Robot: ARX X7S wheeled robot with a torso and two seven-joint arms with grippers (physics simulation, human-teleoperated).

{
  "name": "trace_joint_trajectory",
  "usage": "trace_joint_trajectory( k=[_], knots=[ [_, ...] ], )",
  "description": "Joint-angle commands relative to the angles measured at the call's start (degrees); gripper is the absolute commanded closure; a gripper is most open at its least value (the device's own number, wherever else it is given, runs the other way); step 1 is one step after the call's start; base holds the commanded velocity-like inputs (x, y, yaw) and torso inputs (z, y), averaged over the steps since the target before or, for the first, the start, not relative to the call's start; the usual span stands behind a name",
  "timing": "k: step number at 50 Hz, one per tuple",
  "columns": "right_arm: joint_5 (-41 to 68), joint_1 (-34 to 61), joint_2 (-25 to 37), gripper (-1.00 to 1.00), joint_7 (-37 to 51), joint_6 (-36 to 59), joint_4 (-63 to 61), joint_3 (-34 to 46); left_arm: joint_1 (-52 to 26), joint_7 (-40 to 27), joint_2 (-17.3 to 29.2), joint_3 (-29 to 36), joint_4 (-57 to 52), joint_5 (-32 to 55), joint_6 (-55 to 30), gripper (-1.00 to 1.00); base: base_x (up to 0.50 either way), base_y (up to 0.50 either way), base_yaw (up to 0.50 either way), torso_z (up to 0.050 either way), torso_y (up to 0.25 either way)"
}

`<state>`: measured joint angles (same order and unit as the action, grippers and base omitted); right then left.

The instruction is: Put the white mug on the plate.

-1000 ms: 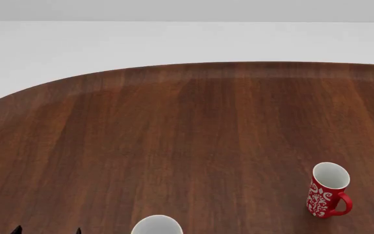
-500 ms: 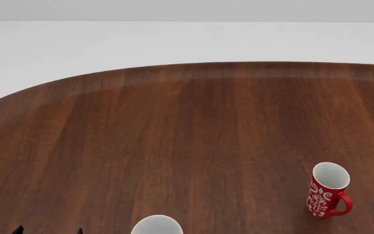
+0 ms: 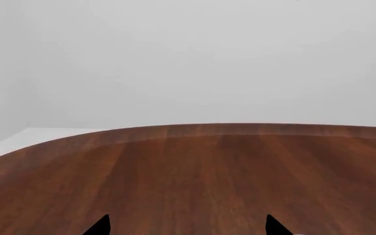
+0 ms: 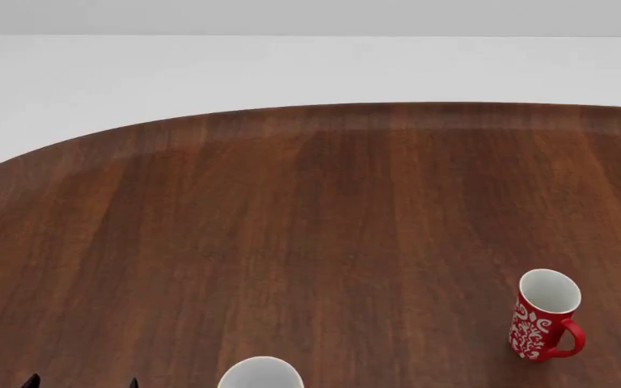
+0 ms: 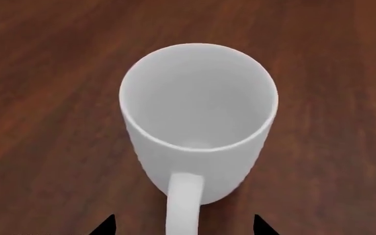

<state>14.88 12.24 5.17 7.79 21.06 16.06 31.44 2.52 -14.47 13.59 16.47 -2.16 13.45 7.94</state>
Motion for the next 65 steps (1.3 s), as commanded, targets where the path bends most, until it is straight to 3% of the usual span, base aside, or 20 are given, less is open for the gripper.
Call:
trace_joint_trajectory(
  k=[1,22,23,36,48,65],
  knots=[
    [0.3,1.4,-0.8,-1.0,-0.6,-2.0,4.4,0.9,0.1,-0.3,0.3,0.2,-0.4,0.3,0.0,-1.0,0.0,0.0,0.0,0.0,0.0],
    [2.3,3.3,-1.2,-1.0,-0.7,-3.9,8.3,1.2,-0.5,-1.1,0.5,1.0,-1.0,0.5,-0.8,-1.0,0.0,0.0,0.0,0.0,0.0],
    [2.0,3.2,-1.1,1.0,0.1,-4.8,8.1,1.0,-0.5,-1.1,0.4,1.0,-0.9,0.5,-0.8,-1.0,0.0,0.0,0.0,0.0,0.0],
    [1.7,2.0,2.5,1.0,4.1,-4.9,-1.4,-0.3,-0.1,-1.3,0.8,1.1,-0.5,0.7,-0.4,-1.0,0.0,0.0,0.0,0.0,0.0],
    [1.7,-4.4,7.7,1.0,12.3,-1.2,-18.1,-4.0,-0.5,-1.2,0.7,0.8,1.0,2.0,0.2,-1.0,0.0,0.0,0.0,0.0,0.0],
    [2.7,-10.9,11.2,1.0,19.3,-0.1,-32.9,-8.6,-7.9,-1.5,1.4,1.8,2.0,1.5,-5.9,-1.0,0.0,0.0,0.0,0.0,0.001]
  ],
)
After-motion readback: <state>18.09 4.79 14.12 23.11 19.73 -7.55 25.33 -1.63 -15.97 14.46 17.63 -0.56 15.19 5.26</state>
